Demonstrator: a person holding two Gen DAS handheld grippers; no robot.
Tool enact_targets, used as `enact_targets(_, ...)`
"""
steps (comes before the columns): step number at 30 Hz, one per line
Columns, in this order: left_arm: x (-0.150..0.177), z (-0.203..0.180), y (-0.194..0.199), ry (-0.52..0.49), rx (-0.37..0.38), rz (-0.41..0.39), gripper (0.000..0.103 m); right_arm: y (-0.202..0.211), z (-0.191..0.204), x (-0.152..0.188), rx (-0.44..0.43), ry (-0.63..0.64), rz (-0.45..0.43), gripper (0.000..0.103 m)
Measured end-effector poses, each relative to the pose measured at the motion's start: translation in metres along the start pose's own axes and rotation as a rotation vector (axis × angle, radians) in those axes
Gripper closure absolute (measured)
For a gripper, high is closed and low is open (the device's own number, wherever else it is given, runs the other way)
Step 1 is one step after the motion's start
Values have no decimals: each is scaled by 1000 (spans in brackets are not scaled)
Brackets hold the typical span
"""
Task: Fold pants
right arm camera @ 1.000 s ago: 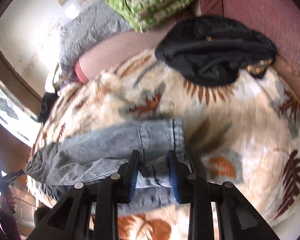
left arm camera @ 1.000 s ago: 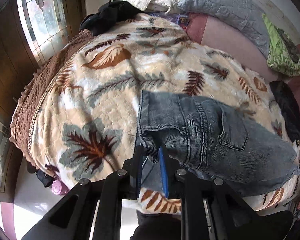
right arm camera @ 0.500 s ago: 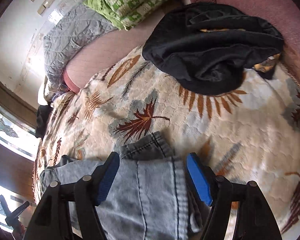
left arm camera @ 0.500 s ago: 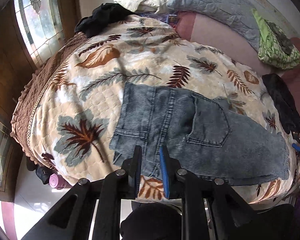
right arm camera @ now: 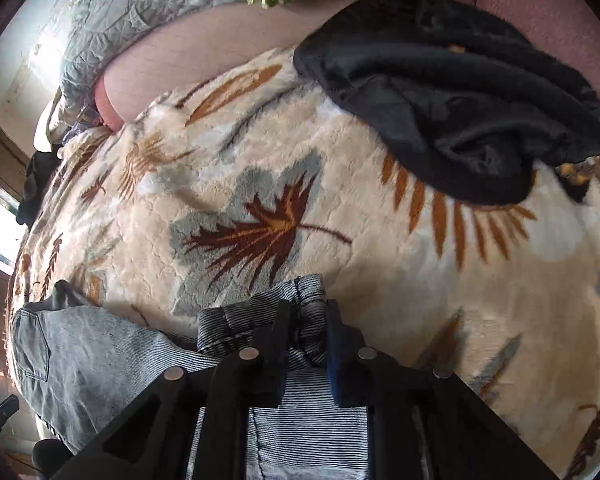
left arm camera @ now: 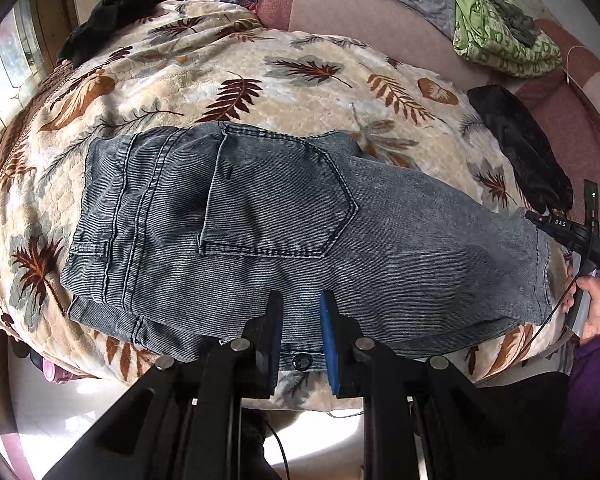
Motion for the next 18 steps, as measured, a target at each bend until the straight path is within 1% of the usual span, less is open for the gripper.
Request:
enact_targets(2,-1,0,0,1,-3,0,85,20,-15,-4,10,-38,-71,87)
enact_targets(3,-1,-1,0,2,-4,3,85,25,-24,-5,6,-69,-83,87)
enact_targets(4,-1,-3,-1,1,-4,5,85,23,-32,-6,1,-97,-80,88)
enact_targets(6,-1,-7,-2,-3,-1,8,85,16,-51,-8,62,-157,-70,87)
enact_targets(7,0,-9,-3,-7,4,9,85,12,-65,-7,56,-208,-49,86)
enact_targets(8,0,-11,-2,-11,8,11,85,10,-79,-5,9,-280,-9,86)
enact_targets(9,1,-13,-2,-16,11,12,85,11,-92,0,-66,-345,23,86)
enact_targets(10,2,-15,-2,-22,10,11,85,15,-98,6,-134,-374,28,85)
enact_targets(11,2,-16,-1,-25,11,10,85,22,-101,12,-165,-357,36,75)
enact_targets(12,2,-17,-1,-26,12,9,85,27,-101,19,-164,-322,61,67)
enact_targets(13,2,-17,0,-26,10,7,84,32,-101,30,-163,-300,89,50)
enact_targets(14,2,-16,2,-25,4,3,84,38,-103,40,-188,-300,97,43)
enact_targets(17,-1,-10,5,-15,-18,-15,84,59,-103,67,-346,-330,78,43)
enact_targets(18,-2,-7,5,-3,-26,-17,80,64,-101,72,-368,-332,62,43)
Point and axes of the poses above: each gripper's, at about its wrist camera, not at the fingertips, and y roughly against the way its jaws point, z to its left, x to its underside, the point moved 3 cm from there along -y, roughly the way its jaws point, and after that the axes turned 5 degrees about x, right-handed, at the moved point
